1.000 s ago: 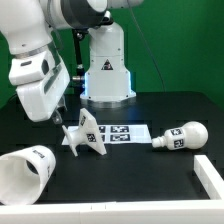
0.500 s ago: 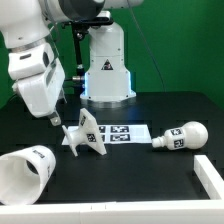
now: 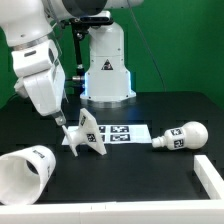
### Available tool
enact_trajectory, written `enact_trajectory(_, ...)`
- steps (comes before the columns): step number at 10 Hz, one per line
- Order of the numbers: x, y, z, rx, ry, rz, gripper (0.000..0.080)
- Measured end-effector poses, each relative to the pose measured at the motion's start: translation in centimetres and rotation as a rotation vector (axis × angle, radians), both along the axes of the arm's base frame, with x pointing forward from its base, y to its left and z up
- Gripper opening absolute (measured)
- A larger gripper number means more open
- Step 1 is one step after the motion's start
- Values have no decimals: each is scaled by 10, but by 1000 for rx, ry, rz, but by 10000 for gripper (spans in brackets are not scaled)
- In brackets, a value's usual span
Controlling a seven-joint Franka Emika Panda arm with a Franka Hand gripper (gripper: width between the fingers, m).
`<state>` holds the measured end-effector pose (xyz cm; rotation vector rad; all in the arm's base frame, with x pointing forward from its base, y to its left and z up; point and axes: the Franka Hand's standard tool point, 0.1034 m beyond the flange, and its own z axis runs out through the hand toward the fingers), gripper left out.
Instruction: Assemble lamp
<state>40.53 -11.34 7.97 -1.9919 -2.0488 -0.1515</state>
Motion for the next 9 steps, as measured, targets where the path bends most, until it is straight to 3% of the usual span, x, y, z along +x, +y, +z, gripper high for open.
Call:
enact_trajectory(1, -1, -1, -1, 12, -23, 44, 699)
enact_trajectory(3, -6, -8, -8, 88, -130, 212, 699)
enact_trajectory(5, -9, -15, -19, 137, -137, 305, 699)
enact_trajectory(9, -10, -18, -19, 115, -111, 262, 699)
